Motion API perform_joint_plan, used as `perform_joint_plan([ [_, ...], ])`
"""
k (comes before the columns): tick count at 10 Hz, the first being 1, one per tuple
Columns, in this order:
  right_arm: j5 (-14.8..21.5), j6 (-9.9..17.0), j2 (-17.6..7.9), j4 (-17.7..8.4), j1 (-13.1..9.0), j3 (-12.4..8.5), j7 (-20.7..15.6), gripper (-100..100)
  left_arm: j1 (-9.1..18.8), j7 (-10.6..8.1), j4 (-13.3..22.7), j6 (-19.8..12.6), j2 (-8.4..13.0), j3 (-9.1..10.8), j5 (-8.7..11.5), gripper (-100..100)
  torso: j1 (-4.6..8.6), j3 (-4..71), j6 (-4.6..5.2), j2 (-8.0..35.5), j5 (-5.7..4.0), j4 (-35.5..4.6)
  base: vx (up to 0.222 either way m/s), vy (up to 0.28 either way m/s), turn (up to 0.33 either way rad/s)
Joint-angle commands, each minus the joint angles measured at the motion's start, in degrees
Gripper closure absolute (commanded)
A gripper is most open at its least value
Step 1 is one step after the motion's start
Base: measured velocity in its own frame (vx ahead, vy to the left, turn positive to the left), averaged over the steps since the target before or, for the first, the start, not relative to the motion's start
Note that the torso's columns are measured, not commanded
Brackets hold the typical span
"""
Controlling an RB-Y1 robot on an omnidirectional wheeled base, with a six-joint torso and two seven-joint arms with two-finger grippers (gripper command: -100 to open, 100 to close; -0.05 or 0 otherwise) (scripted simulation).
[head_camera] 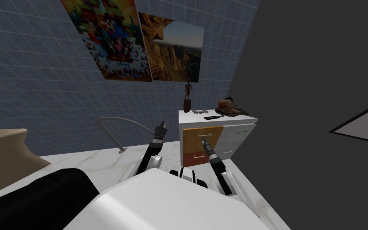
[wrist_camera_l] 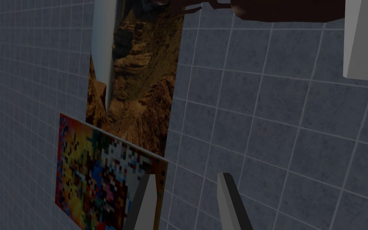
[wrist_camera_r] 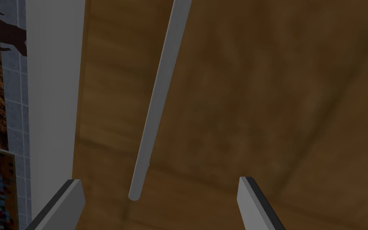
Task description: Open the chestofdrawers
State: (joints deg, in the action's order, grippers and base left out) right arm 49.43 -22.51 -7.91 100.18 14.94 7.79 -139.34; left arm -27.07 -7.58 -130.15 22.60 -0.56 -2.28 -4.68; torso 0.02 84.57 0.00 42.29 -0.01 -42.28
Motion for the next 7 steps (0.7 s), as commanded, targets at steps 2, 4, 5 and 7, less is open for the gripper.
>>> perform_joint_plan([
  [2,0.86,0.87,4.31,1.04,-0.24,0.07,-1.10,-100,0.00,0.00,0.00,0.00,0.00,0.00,0.00,0,-0.06,-0.01,0.01,0.02,0.02,-0.01,0.004,-0.006,0.002],
  [4,0.98,0.99,6.60,1.22,-0.26,0.09,-1.22,-100,0.00,0.00,0.00,0.00,0.00,0.00,0.00,0,-0.05,-0.01,0.00,0.02,0.02,-0.01,0.000,0.000,0.000],
  [5,0.92,1.01,5.78,1.14,-0.35,0.06,-1.09,-100,0.00,0.00,0.00,0.00,0.00,0.00,0.00,0,-0.03,-0.01,0.00,0.01,0.01,0.00,0.000,0.000,0.000],
  [7,1.46,3.74,5.17,2.33,-1.39,0.58,0.19,-100,0.00,0.00,0.00,0.00,0.00,-0.01,0.00,0,-0.04,0.04,-0.01,-0.07,0.01,0.01,0.039,0.014,0.071],
])
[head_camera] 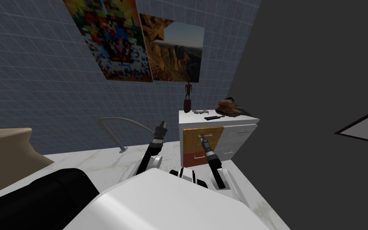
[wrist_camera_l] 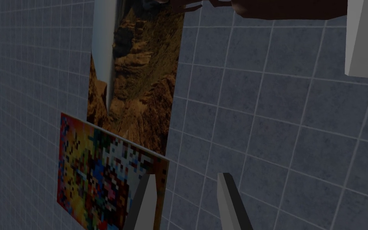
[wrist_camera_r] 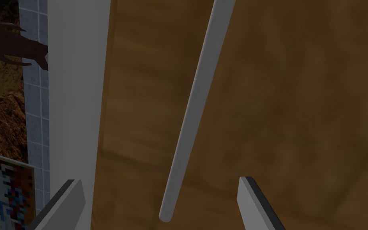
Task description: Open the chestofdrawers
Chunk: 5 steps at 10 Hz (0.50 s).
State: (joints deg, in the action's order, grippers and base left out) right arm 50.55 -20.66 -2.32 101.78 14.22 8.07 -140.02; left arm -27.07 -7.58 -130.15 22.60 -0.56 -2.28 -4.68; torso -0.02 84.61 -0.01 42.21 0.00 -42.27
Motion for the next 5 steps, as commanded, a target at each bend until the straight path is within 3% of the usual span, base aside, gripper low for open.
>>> perform_joint_plan([
  [1,0.24,1.07,-0.10,0.38,-0.40,0.22,0.41,-100,0.00,0.00,0.00,0.00,0.00,0.00,0.00,0,-0.01,0.05,0.01,-0.07,0.00,0.03,0.029,0.006,0.013],
  [2,-0.13,-0.49,0.21,-0.29,0.24,-0.15,-0.24,100,0.00,0.00,0.00,0.00,0.00,0.00,0.00,0,0.04,-0.02,0.03,0.05,-0.01,0.00,-0.024,-0.006,-0.112],
  [3,0.10,0.61,0.06,0.18,-0.05,0.16,0.19,100,0.00,0.00,0.00,0.00,0.00,0.01,0.00,0,0.09,-0.14,0.04,0.24,-0.02,-0.05,-0.018,-0.002,-0.029],
  [5,0.25,1.18,-0.46,0.92,0.06,0.58,0.70,100,0.01,0.00,0.00,0.00,0.00,0.00,0.00,0,-0.01,-0.30,-0.01,0.51,0.03,-0.15,-0.123,-0.036,0.005],
])
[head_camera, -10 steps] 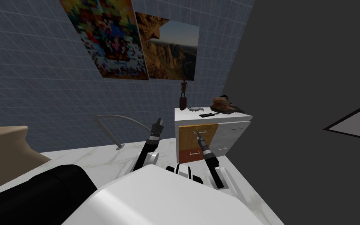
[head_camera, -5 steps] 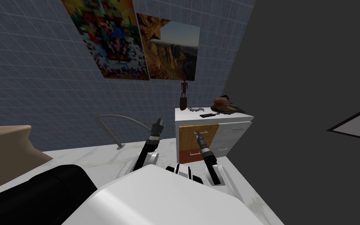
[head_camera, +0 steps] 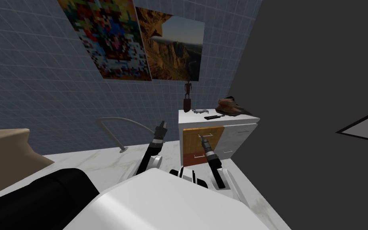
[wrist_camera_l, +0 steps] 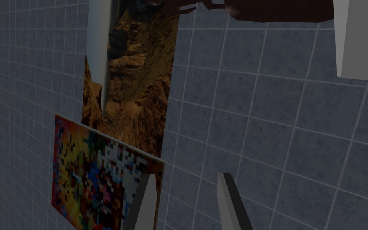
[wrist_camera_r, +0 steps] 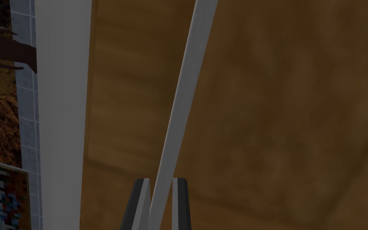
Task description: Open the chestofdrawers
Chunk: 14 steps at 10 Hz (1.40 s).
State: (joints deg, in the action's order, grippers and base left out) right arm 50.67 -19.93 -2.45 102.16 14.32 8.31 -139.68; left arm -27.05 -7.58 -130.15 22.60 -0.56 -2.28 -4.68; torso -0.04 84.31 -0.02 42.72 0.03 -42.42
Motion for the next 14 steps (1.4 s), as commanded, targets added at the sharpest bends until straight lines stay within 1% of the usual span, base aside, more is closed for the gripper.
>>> perform_joint_plan([
  [1,0.23,0.78,-0.60,1.03,-0.09,0.56,0.64,100,0.01,0.00,0.00,0.00,0.00,0.00,0.00,0,0.03,-0.06,0.00,0.07,-0.01,-0.04,-0.163,-0.071,0.007],
  [3,0.40,1.47,-1.11,1.99,-0.19,1.01,1.21,100,0.01,0.00,0.00,0.00,0.00,0.00,0.00,0,0.07,0.03,0.08,-0.03,0.03,-0.18,-0.193,-0.073,0.012],
  [4,0.33,1.11,-0.92,1.21,0.41,0.79,0.88,100,0.01,0.00,0.00,0.00,0.00,0.00,0.00,0,-0.01,0.03,0.07,0.00,0.06,-0.24,-0.093,-0.027,0.003],
  [5,0.34,1.26,-1.18,1.83,0.77,1.14,1.03,100,0.00,0.00,0.00,0.00,0.00,0.00,0.00,0,-0.16,0.21,0.06,-0.34,0.10,-0.16,-0.124,-0.058,-0.012],
  [8,0.30,1.28,-1.42,2.82,0.97,1.50,1.17,100,0.00,0.00,0.00,0.00,0.00,0.00,0.00,0,-0.07,0.04,0.02,-0.05,0.05,-0.15,-0.177,-0.046,-0.022],
  [9,0.38,1.58,-1.38,2.17,1.21,1.40,1.11,100,0.01,0.00,0.00,0.00,0.00,0.00,0.00,0,-0.15,0.03,-0.02,0.00,0.08,-0.21,-0.086,-0.023,-0.009],
  [10,0.69,3.67,-2.11,3.01,1.02,1.94,1.91,-100,0.00,0.00,0.00,0.00,0.00,0.00,0.00,0,-0.23,0.19,-0.03,-0.32,0.10,-0.14,-0.030,-0.021,0.071],
  [12,1.25,6.92,-3.43,5.00,0.21,2.99,3.44,-100,-0.01,0.00,0.00,0.00,0.00,0.00,0.00,0,0.00,0.36,0.01,-0.59,-0.01,0.15,-0.034,-0.033,0.115],
  [13,1.25,7.58,-3.43,5.00,0.21,2.99,3.44,-100,-0.01,0.00,0.00,0.00,0.00,0.00,0.00,0,0.06,0.33,-0.02,-0.55,-0.03,0.11,-0.016,-0.028,0.052],
  [14,1.54,9.53,-4.10,6.00,-0.20,3.51,4.20,-100,-0.01,0.00,0.00,0.00,0.00,0.00,0.00,0,0.03,0.31,0.01,-0.53,-0.03,0.14,-0.013,-0.022,0.074],
])
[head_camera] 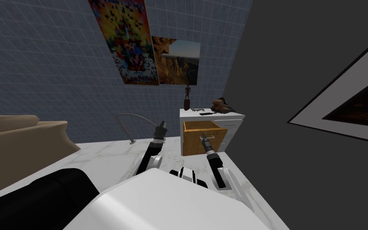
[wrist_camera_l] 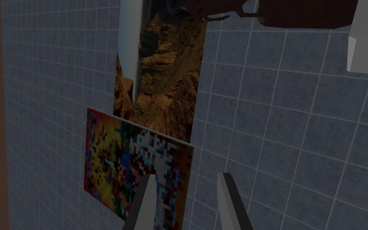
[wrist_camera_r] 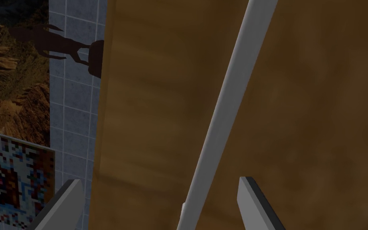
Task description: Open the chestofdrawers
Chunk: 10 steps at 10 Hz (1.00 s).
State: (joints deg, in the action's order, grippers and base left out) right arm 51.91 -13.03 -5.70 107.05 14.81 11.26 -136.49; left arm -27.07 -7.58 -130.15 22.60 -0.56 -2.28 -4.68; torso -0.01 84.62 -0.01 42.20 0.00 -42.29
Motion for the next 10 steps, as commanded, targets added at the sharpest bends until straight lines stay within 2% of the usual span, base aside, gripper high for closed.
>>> perform_joint_plan([
  [1,0.58,4.26,-1.51,2.10,-1.09,1.08,1.78,-100,0.00,0.00,0.00,0.00,0.00,0.00,0.00,0,-0.02,-0.02,0.00,0.04,0.01,-0.01,-0.024,-0.030,0.122],
  [2,0.87,6.01,-2.17,3.10,-1.49,1.61,2.55,-100,0.00,0.00,0.00,0.00,0.00,0.00,0.00,0,0.01,-0.06,0.00,0.10,0.00,-0.02,-0.033,-0.038,0.136],
  [3,0.87,6.54,-2.17,3.10,-1.49,1.61,2.55,-100,0.01,0.00,0.00,0.00,0.00,0.00,0.00,0,0.03,-0.08,0.00,0.14,0.00,-0.03,-0.027,-0.025,0.026],
  [5,1.43,10.21,-3.49,5.09,-2.30,2.66,4.08,-100,0.00,0.00,0.00,0.00,0.00,0.00,0.00,0,-0.02,-0.05,0.00,0.08,0.01,0.00,-0.028,-0.024,0.084],
  [6,1.43,10.45,-3.49,5.09,-2.30,2.66,4.08,-100,0.00,0.00,0.00,0.00,0.00,0.00,0.00,0,0.01,-0.05,0.00,0.09,0.00,0.00,-0.024,-0.021,0.052],
  [8,2.00,13.89,-4.82,7.08,-3.11,3.71,5.61,-100,0.00,0.00,0.00,0.00,0.00,0.00,0.00,0,-0.02,-0.04,0.01,0.10,0.05,-0.11,-0.031,-0.018,0.091],
  [10,1.83,13.86,-4.84,6.46,-2.79,3.73,5.59,-100,0.00,0.00,0.00,0.00,0.00,0.00,0.00,0,-0.09,-0.16,0.09,0.35,0.15,-0.33,-0.012,-0.015,0.032],
])
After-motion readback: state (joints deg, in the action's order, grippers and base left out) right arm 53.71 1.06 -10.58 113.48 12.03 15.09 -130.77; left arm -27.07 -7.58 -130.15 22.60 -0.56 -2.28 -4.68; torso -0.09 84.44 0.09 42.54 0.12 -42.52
